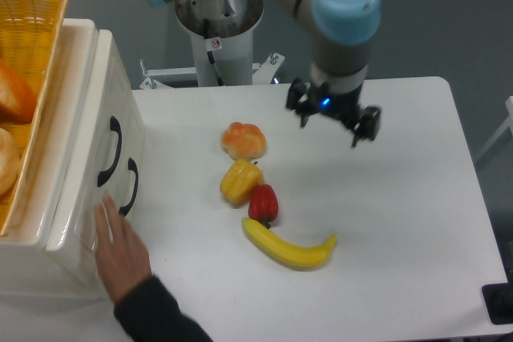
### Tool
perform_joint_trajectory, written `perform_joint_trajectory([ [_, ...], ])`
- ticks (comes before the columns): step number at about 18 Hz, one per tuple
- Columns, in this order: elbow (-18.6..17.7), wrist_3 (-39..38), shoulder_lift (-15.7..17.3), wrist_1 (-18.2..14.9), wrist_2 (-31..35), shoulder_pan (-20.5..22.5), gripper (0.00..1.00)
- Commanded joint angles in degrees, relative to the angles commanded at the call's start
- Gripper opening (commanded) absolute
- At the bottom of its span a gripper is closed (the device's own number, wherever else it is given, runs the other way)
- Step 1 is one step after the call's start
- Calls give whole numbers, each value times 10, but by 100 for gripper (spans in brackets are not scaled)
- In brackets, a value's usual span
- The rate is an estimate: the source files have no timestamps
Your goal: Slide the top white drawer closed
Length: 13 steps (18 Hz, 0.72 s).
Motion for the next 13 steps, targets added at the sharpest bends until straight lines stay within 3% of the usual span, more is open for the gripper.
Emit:
perform_joint_trajectory([
  [7,2,138,27,-28,-9,95,100],
  [13,8,155,32,-31,-11,114,100],
])
